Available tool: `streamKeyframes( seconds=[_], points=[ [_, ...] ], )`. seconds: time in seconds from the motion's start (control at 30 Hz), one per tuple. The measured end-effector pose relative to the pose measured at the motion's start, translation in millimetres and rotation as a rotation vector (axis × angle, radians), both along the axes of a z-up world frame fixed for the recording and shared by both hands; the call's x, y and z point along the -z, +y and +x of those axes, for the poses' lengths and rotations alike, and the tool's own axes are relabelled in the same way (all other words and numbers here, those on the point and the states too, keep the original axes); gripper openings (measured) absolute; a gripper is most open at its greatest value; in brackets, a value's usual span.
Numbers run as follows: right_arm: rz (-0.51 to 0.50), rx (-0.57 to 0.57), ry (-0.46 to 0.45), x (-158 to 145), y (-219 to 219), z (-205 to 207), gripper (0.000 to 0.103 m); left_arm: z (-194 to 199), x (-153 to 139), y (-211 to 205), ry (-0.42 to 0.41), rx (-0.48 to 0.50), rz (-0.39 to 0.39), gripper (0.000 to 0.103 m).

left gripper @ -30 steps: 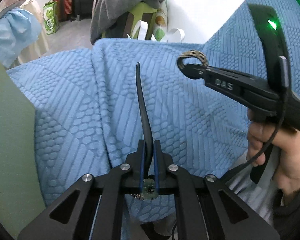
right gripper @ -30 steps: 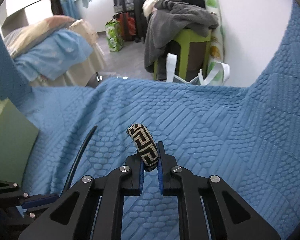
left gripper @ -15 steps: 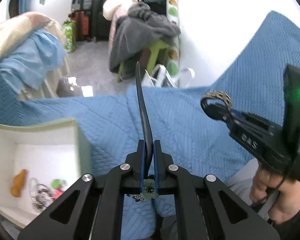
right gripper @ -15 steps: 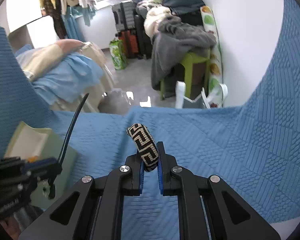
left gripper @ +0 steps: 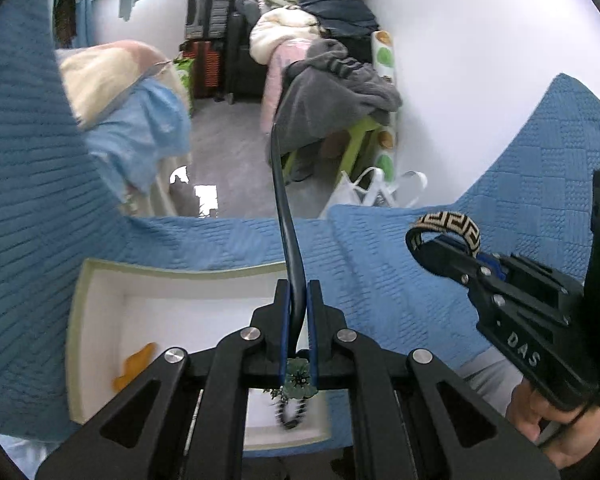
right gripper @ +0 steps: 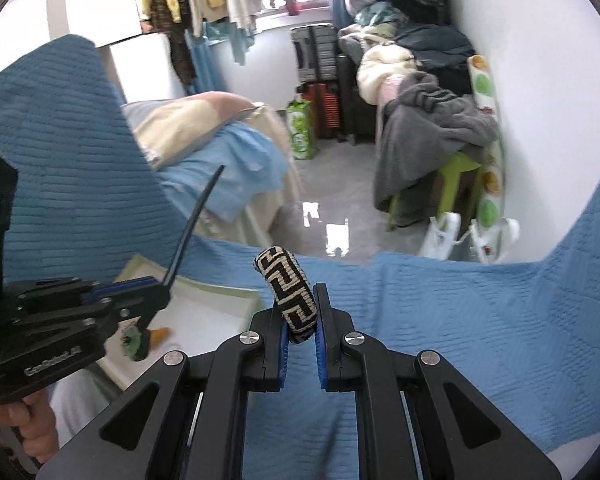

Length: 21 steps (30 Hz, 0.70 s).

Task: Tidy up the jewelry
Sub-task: 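Carry the hair stick and patterned bangle with both tools over the box, then open both tools to drop the hair stick and bangle into the box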

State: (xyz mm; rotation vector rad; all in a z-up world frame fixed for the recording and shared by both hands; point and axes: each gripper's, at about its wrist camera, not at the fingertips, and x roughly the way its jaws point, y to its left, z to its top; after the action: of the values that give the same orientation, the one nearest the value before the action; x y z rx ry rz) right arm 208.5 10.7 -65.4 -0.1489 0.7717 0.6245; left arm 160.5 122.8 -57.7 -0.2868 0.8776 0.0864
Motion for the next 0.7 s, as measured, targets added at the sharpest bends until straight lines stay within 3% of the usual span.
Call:
streamKeyframes(
  seconds=[0.37, 0.7],
  points=[
    [-0.032, -0.062, 0.107, 51, 66, -39, 0.009, -35, 50, 64, 0.095, -0.06, -0.035, 0.008],
    [-0.103, -0.072, 0.195, 96, 76, -61, 0.01, -50, 94, 74, 0.177, -0.068, -0.097, 0.008]
  ],
)
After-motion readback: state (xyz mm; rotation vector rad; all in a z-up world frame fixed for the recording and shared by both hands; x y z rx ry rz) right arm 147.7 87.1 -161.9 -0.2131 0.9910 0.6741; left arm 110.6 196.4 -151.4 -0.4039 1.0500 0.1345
